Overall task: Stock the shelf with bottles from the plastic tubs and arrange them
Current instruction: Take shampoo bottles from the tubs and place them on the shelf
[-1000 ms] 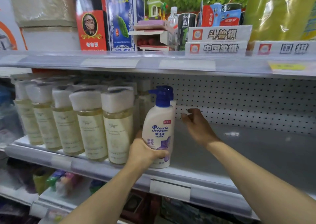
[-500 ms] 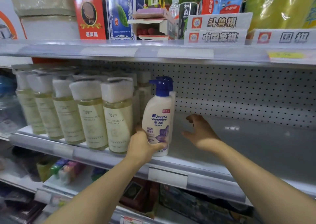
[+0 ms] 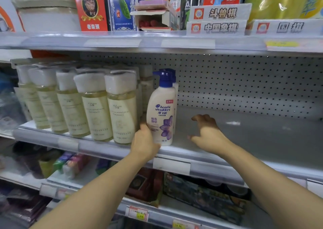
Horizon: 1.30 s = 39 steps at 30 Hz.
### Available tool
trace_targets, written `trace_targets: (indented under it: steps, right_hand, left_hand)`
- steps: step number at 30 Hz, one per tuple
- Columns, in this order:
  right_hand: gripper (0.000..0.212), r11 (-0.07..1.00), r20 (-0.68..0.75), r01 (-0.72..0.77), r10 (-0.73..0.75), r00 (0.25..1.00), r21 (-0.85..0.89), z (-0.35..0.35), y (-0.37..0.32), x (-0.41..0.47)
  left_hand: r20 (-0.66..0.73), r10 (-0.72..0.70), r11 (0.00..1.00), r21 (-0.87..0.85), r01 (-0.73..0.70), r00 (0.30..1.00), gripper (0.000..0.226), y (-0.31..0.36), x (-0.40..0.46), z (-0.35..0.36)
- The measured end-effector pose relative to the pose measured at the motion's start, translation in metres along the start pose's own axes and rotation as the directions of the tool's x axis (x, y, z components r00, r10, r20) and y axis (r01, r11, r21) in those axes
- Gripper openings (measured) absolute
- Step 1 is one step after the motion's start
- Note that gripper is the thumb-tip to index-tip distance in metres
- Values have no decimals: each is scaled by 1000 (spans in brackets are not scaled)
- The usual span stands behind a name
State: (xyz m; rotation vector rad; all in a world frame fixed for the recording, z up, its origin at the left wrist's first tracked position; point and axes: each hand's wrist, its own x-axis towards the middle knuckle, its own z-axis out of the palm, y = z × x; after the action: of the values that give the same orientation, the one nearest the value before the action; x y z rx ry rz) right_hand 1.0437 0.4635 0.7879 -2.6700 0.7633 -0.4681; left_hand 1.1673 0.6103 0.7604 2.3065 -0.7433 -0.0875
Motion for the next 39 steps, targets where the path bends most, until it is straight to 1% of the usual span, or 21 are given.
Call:
trace_targets:
  steps: [4, 6, 10, 13, 15, 21, 24, 27, 32, 36, 39]
  right_hand:
    - [63, 998, -23, 9, -11, 1000, -66, 2, -15, -26]
    - [64, 996, -25, 8, -11, 1000, -89, 5, -22, -42]
    - [65, 991, -43, 28, -34, 999, -131, 17, -36, -76]
    - [63, 988, -43, 29, -36, 998, -150, 31, -45, -105]
    - [63, 989, -29, 26, -31, 999, -146, 42, -50, -123]
    - [65, 990, 123, -2, 20, 992, -140, 100, -50, -173]
    - [65, 991, 208, -30, 58, 976, -133, 135, -41, -195]
    - [65, 991, 300, -64, 97, 949, -118, 169, -29, -214]
    - [62, 983, 435, -121, 169, 884, -135, 233, 2, -251]
    - [64, 978, 524, -171, 208, 826, -119, 284, 34, -280]
    - [65, 974, 576, -189, 225, 786, -124, 324, 60, -300]
  left_hand:
    - [-50, 69, 996, 57, -66, 996, 63, -8, -23, -10]
    - [-51, 85, 991, 105, -79, 995, 65, -13, -38, -18]
    - [-11, 111, 982, 155, -108, 994, 66, -38, -68, -30]
    - [36, 73, 985, 156, -77, 997, 69, -60, -91, -33]
    - [75, 49, 984, 167, -61, 996, 67, -75, -106, -32]
    - [218, -9, 986, 163, -27, 976, 68, -127, -145, -10]
    - [299, -73, 986, 168, 23, 952, 65, -156, -164, 11]
    - [354, -138, 978, 197, 70, 925, 66, -188, -183, 36]
    - [454, -254, 956, 253, 151, 854, 59, -239, -220, 87]
    - [519, -350, 931, 284, 229, 779, 65, -276, -250, 133]
    - [548, -401, 912, 317, 261, 734, 66, -301, -274, 171]
